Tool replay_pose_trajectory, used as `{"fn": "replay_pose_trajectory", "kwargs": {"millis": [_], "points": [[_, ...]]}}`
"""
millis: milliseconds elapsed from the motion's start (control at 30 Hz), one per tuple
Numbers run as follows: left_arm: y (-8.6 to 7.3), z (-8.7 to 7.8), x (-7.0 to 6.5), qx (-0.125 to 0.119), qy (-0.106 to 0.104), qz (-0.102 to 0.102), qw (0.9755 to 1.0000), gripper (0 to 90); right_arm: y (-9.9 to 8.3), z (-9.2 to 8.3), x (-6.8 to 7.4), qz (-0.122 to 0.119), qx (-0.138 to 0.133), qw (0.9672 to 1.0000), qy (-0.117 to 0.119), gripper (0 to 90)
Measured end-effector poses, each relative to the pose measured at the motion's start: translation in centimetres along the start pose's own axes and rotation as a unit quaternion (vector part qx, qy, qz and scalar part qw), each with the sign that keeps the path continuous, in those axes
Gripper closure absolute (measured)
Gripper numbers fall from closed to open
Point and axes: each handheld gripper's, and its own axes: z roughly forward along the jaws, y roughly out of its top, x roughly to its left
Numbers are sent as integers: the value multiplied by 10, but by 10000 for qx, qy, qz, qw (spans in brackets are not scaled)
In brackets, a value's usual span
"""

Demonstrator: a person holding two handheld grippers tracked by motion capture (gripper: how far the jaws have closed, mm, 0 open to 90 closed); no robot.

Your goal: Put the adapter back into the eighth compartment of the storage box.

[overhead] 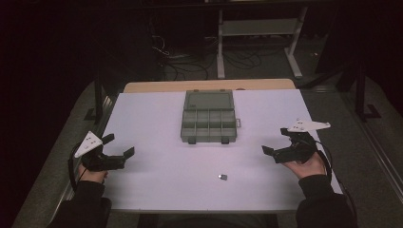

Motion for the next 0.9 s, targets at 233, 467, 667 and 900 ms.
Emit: {"fn": "replay_pose_trajectory", "kwargs": {"millis": [233, 467, 667, 900], "points": [[0, 0, 0, 14, 3, -5, 10000, 0, 0, 1, 0, 1, 46, 10000, 56, 0], [0, 0, 0, 18, -5, 8, 10000, 0, 0, 2, 3, -37, 96, 9999, 123, 0], [0, 1, 0, 52, -19, 28, 10000, 0, 2, 3, 3, -74, 111, 9998, 148, 0], [0, 0, -2, 34, -9, 56, 10000, 0, 4, 6, 6, -163, 168, 9995, 205, 0]]}}
